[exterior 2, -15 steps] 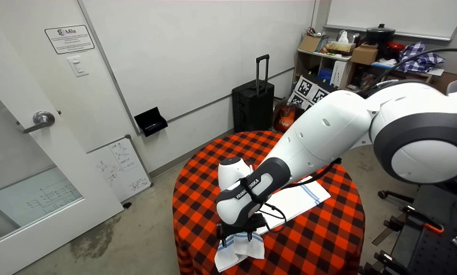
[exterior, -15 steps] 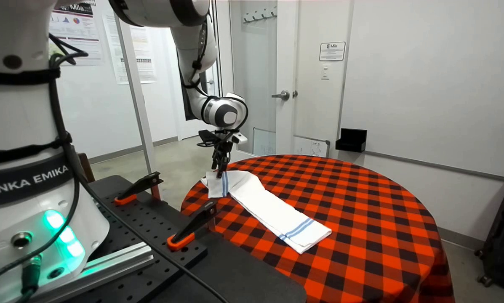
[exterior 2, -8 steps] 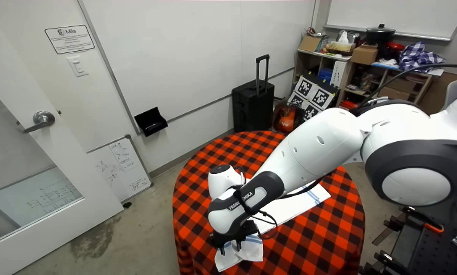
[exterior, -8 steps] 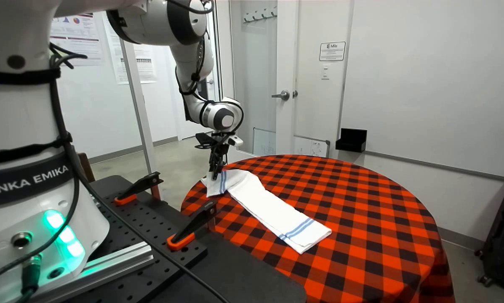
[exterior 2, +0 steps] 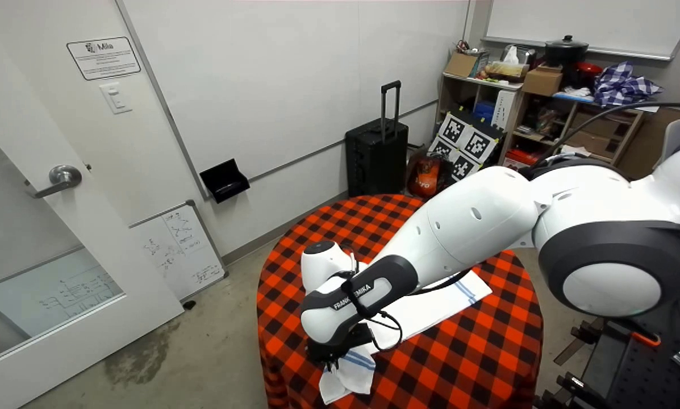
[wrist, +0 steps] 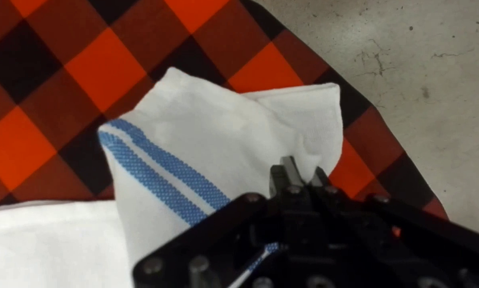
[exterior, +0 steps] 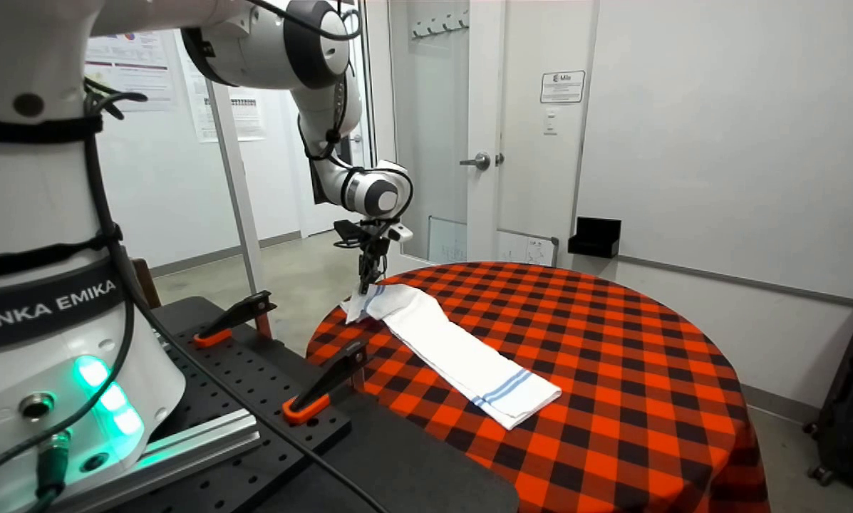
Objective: Straighten out the towel
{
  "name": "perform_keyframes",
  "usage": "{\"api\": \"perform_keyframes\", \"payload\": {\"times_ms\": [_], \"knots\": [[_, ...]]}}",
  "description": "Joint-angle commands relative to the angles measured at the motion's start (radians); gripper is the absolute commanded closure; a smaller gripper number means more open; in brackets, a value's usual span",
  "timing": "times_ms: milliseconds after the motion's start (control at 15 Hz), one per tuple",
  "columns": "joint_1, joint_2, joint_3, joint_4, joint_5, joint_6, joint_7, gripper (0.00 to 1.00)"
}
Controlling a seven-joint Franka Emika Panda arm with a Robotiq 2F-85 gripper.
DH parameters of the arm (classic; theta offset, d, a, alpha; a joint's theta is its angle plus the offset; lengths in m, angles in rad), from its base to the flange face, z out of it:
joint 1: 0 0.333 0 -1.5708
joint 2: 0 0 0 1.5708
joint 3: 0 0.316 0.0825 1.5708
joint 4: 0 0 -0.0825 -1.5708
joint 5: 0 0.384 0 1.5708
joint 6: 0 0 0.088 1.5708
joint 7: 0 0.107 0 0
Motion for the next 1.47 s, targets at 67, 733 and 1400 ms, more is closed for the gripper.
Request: {"api": "perform_keyframes", "payload": {"times_ms": [67, 733, 1400], "knots": [[-0.005, 0.026, 0.007, 0.113, -0.025, -0.027, 0.004, 1.0], [0.005, 0.095, 0.01, 0.32, -0.039, -0.092, -0.017, 1.0], [0.02, 0.208, 0.001, 0.546, -0.052, -0.178, -0.037, 1.0]]}}
